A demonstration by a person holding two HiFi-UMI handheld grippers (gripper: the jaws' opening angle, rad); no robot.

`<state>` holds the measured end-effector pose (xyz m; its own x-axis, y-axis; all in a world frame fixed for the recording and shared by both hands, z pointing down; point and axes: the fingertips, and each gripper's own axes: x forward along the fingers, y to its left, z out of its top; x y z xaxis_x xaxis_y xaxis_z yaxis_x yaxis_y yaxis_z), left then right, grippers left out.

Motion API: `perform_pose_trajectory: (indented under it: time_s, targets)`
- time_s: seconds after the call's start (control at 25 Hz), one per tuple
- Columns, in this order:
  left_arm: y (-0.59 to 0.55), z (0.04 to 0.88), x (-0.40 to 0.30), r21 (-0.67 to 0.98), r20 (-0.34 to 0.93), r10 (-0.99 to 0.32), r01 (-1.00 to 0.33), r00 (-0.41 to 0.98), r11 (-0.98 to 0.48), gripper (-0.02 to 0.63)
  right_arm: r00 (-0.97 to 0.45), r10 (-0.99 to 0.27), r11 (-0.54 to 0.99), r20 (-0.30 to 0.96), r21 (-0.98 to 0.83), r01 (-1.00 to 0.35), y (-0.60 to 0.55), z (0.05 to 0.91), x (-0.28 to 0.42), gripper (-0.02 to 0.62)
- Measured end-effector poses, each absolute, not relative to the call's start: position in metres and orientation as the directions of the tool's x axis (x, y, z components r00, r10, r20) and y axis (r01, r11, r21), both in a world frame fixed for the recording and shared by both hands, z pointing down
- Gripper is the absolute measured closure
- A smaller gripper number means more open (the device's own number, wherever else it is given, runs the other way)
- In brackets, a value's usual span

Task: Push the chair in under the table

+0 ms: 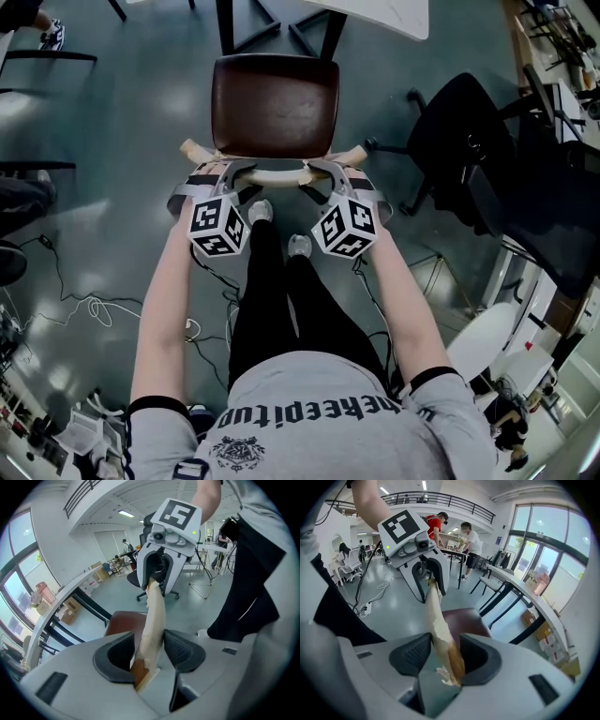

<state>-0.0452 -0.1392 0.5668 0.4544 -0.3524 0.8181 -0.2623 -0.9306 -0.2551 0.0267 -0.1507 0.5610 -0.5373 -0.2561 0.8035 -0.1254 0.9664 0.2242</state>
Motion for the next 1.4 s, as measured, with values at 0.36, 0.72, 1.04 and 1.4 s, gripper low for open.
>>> perform_pose_trajectory:
  time_s: [0.36, 0.72, 1.04, 1.4]
  targets:
    - [-0.174, 0.567, -0.065, -0.262, 0.811, -0.338, -0.219, 0.477, -0.94, 0.4, -0.517, -0.284, 0.959, 0.808, 0.227, -0.172, -0.183, 0.562, 0.007, 0.396]
    - [-0.206, 0.563, -0.079, -0.271, 0.807, -0.328, -0.186, 0.492, -0.945, 0.4, -0.5, -0.307, 0.95, 0.81, 0.23, -0.211, -0.212, 0.559, -0.007, 0.394]
    - [-0.233, 0.564, -0.094, -0.268, 0.805, -0.312, -0.16, 0.505, -0.95, 0.4, -0.484, -0.326, 0.942, 0.812, 0.232, -0.244, -0.237, 0.56, -0.022, 0.393]
    - [-0.256, 0.563, -0.105, -0.274, 0.801, -0.304, -0.136, 0.516, -0.952, 0.399, -0.472, -0.345, 0.932, 0.812, 0.237, -0.273, -0.259, 0.56, -0.033, 0.393]
